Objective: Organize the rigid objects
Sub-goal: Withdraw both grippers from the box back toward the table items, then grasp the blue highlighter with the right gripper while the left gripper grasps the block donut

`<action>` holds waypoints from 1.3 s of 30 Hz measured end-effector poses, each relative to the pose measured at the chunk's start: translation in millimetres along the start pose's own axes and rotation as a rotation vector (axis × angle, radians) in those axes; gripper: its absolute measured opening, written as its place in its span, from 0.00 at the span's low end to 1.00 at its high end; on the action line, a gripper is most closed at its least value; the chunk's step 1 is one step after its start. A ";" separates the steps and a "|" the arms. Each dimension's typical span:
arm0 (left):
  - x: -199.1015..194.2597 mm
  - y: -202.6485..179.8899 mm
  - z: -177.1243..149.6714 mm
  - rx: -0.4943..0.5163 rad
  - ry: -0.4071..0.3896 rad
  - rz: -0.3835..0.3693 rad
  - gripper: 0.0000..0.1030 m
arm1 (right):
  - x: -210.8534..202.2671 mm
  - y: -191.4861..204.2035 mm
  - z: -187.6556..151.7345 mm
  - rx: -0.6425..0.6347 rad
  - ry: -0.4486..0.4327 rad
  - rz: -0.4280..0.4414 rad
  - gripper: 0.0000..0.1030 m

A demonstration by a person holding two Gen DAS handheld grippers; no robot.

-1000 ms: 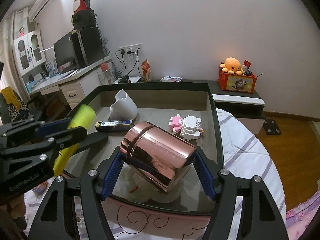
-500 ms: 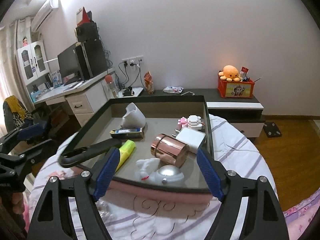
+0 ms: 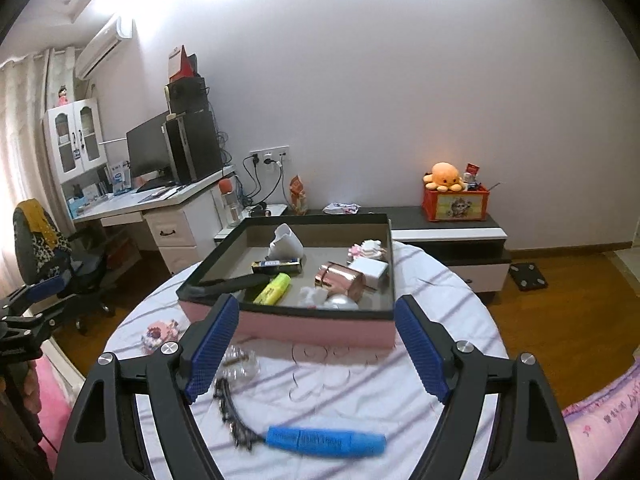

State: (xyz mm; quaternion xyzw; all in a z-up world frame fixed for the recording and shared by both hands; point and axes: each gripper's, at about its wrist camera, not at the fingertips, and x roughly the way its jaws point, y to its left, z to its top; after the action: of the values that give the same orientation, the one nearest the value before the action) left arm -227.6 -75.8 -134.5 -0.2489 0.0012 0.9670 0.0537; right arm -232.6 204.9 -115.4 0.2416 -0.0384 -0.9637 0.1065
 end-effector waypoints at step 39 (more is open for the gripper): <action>12.4 -31.1 -58.8 0.144 0.171 -0.083 1.00 | 45.8 1.6 -113.3 0.030 0.387 -0.125 0.79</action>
State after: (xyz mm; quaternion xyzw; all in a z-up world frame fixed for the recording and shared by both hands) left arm -206.8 -45.3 -191.2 -0.3257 0.0648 0.9366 0.1113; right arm -218.0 190.5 -235.9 0.4257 -0.0166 -0.9034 0.0483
